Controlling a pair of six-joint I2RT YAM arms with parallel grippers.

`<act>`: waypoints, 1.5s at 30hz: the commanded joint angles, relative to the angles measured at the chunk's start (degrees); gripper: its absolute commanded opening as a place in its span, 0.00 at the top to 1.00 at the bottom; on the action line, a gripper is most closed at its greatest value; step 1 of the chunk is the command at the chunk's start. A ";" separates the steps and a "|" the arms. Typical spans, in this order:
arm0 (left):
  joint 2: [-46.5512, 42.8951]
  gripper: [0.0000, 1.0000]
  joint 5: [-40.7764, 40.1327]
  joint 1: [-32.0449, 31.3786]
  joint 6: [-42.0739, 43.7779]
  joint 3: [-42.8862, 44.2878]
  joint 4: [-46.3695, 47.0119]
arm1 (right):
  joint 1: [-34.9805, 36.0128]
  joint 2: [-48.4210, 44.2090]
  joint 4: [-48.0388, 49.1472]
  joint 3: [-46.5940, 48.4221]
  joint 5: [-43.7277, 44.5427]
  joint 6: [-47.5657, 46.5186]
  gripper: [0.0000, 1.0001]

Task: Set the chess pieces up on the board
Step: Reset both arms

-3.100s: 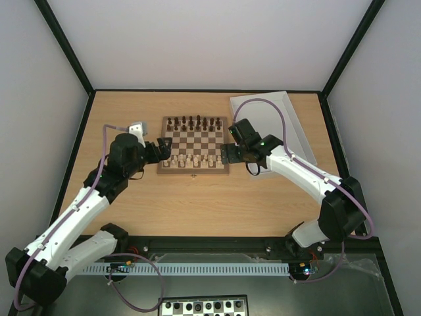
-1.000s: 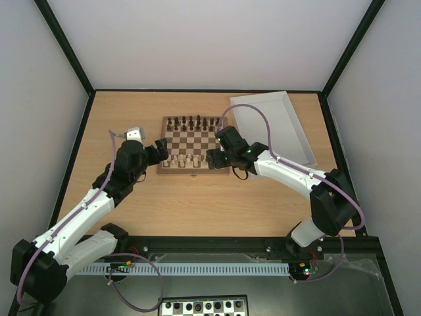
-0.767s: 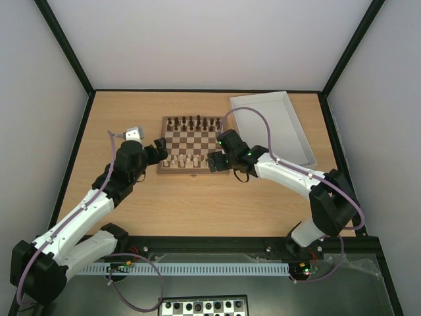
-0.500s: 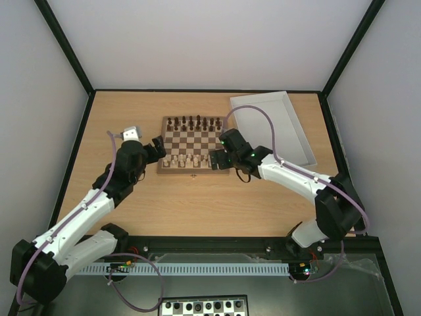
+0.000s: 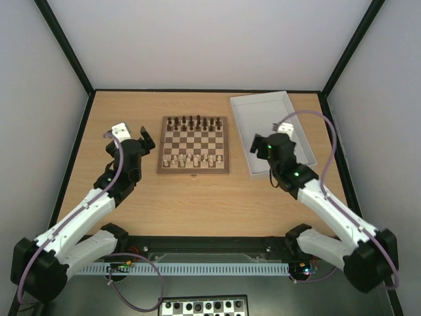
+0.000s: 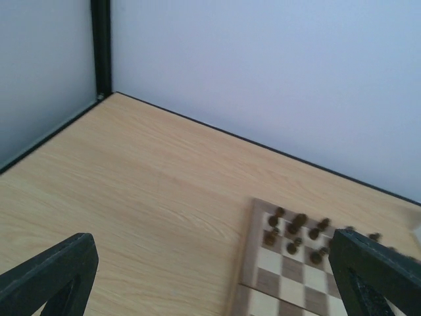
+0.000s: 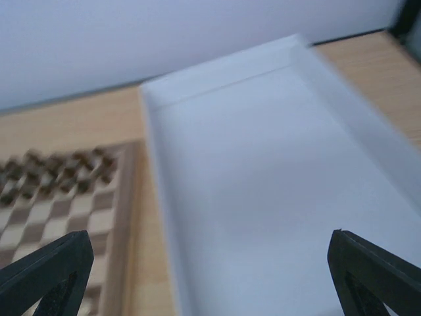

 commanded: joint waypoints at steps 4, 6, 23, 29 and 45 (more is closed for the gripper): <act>9.83 0.00 -4.96 6.54 12.28 -3.20 15.56 | -13.19 -12.23 12.72 -13.18 5.28 -0.55 0.01; 11.12 0.01 2.33 10.79 13.89 -5.60 19.90 | -16.03 -12.76 16.18 -16.26 4.31 -0.76 0.02; 28.08 0.01 19.93 25.18 20.34 -15.13 49.65 | -28.69 11.23 47.34 -27.63 7.03 -0.14 0.01; 34.43 0.00 18.25 25.18 21.11 -14.72 55.08 | -28.65 18.86 54.19 -25.77 7.94 -3.20 0.01; 35.08 0.01 21.12 24.30 23.49 -21.69 67.86 | -23.25 16.53 70.25 -34.35 2.96 -13.89 0.01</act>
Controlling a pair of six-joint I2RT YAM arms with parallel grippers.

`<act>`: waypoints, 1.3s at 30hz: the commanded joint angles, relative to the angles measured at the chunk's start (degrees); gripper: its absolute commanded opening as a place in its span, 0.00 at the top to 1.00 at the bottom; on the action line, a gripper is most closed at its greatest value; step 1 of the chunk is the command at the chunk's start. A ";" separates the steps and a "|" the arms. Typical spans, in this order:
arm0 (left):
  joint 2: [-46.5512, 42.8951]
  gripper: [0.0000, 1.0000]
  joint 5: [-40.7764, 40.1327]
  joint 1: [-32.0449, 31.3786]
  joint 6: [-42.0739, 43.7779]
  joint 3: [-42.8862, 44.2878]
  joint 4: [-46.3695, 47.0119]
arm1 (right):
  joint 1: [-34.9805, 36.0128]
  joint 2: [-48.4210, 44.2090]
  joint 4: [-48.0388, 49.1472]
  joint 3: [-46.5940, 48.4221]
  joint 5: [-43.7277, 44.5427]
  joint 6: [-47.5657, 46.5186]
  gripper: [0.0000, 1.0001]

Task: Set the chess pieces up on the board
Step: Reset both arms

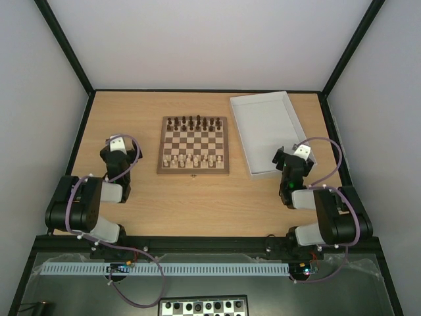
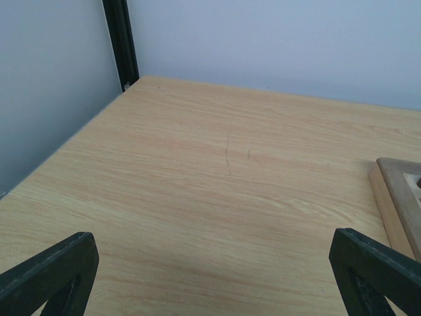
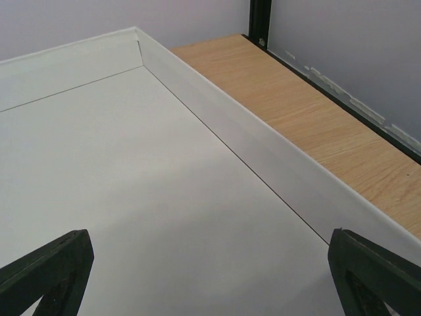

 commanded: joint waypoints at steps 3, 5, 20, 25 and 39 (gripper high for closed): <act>0.61 0.00 3.32 -0.13 1.92 -2.22 8.26 | 0.66 -2.89 10.50 -4.82 -1.85 -4.01 0.01; 0.54 0.00 3.34 -0.04 1.85 -2.33 8.44 | 1.01 -3.19 11.43 -5.47 -1.86 -4.34 0.01; 0.92 0.01 6.10 0.92 1.83 -1.71 7.54 | -0.30 6.05 19.38 -5.34 -9.62 -6.73 0.01; 1.26 0.00 6.88 1.36 1.59 -1.18 6.89 | -1.42 5.92 15.98 -3.52 -10.55 -5.54 0.01; 1.15 0.00 9.28 2.66 0.79 -1.54 7.29 | -2.92 5.81 13.57 -2.34 -13.96 -4.91 0.01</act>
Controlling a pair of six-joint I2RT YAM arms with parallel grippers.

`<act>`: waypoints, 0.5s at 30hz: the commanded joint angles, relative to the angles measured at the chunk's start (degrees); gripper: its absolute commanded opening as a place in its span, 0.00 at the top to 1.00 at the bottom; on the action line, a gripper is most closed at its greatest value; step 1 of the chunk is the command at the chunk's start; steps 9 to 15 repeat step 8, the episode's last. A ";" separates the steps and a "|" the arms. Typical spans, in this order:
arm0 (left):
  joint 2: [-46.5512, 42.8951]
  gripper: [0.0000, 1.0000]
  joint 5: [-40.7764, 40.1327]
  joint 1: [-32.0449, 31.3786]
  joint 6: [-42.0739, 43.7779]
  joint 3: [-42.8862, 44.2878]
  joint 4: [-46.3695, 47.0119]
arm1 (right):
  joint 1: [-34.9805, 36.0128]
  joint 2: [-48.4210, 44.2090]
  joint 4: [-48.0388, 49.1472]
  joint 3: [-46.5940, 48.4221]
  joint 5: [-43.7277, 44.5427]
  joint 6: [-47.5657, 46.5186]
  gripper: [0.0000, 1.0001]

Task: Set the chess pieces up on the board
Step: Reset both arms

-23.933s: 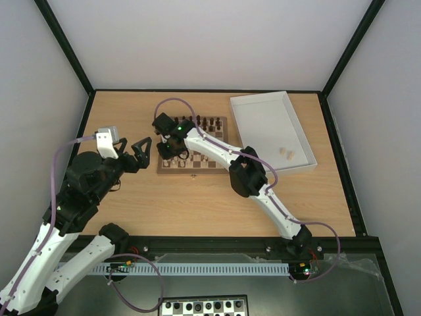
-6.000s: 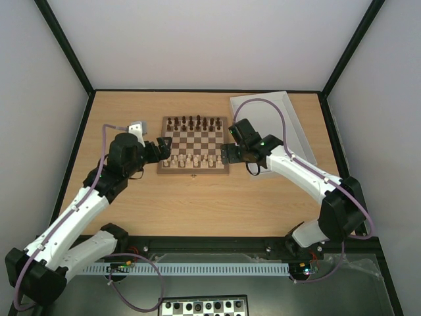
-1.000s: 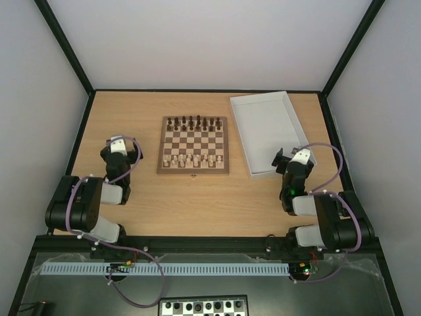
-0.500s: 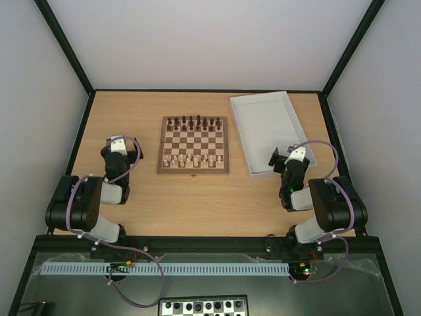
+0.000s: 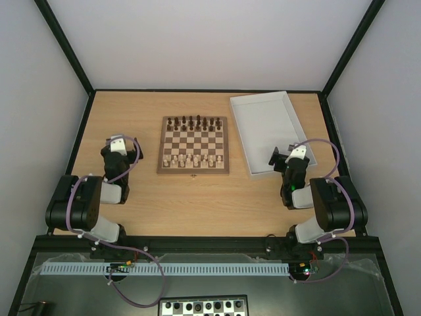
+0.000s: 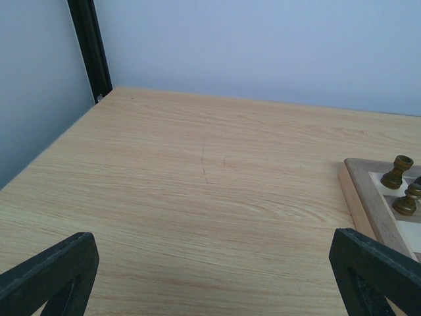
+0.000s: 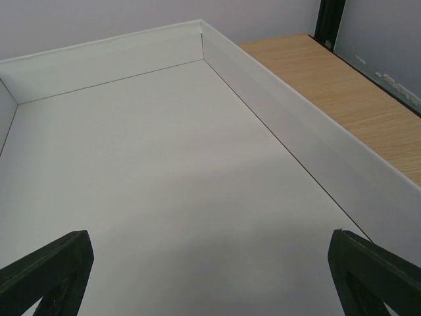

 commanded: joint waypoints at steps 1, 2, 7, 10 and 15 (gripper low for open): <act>0.49 0.00 3.43 1.76 -1.05 0.53 2.17 | -0.21 0.23 0.52 1.18 -0.20 0.35 0.01; 0.45 0.00 3.48 1.82 -1.06 0.46 2.28 | -0.25 0.23 0.43 1.17 -0.26 0.37 0.01; 0.43 0.00 1.59 0.68 -0.25 0.35 2.31 | -0.54 0.34 -0.14 1.55 -0.89 0.40 0.01; 0.44 0.00 1.25 0.54 -0.16 0.43 2.34 | -0.57 0.21 0.01 1.37 -0.96 0.40 0.01; 0.44 0.00 1.25 0.54 -0.16 0.43 2.34 | -0.57 0.21 0.01 1.37 -0.96 0.40 0.01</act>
